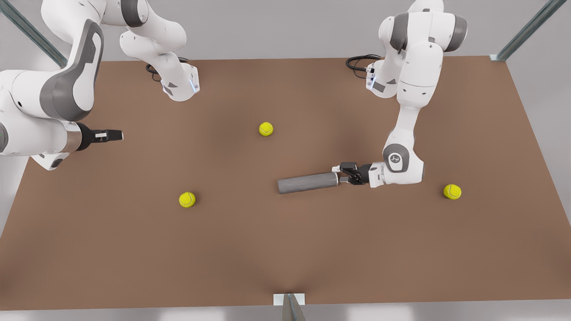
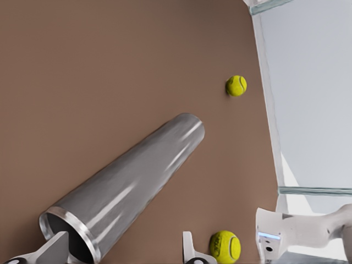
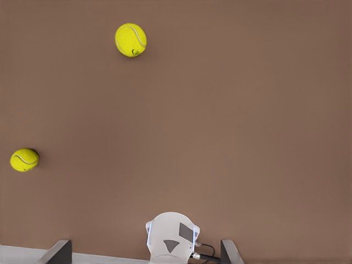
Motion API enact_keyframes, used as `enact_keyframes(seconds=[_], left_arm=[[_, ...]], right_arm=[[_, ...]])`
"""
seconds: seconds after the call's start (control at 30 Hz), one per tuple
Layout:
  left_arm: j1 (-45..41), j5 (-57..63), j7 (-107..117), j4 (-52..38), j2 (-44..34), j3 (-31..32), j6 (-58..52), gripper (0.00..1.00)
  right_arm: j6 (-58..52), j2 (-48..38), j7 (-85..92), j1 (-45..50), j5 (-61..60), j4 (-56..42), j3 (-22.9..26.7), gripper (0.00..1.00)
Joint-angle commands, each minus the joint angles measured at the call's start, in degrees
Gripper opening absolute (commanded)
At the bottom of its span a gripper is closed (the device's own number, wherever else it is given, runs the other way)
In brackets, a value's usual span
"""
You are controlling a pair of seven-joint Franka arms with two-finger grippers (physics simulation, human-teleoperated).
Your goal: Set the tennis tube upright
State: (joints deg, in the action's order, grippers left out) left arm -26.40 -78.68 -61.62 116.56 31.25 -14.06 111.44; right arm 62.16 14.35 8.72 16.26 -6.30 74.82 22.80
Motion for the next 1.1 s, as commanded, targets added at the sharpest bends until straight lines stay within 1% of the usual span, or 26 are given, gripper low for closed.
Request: enact_keyframes(seconds=[0.0, 0.63, 0.83, 1.07], left_arm=[[-0.3, 0.0, -12.6, 0.0, 0.0, 0.0, 0.2, 1.00], [-2.2, -0.2, -12.2, 0.0, 1.4, 0.2, 1.4, 1.00], [-4.0, -4.6, -12.1, -0.4, 2.8, 0.2, 2.2, 1.00], [-4.0, -9.3, -10.7, -0.4, 3.6, 0.7, 2.3, 1.00]], right_arm=[[0.1, 0.0, -0.6, 0.1, 0.0, 0.0, 0.1, 1.00], [0.1, 0.7, -0.6, 0.8, 0.0, -0.1, 0.0, 1.00], [0.1, 0.8, -0.5, 0.8, 0.0, 0.1, 0.0, 1.00], [0.1, 1.0, -0.5, 0.8, 0.0, 0.0, 0.0, 1.00]])
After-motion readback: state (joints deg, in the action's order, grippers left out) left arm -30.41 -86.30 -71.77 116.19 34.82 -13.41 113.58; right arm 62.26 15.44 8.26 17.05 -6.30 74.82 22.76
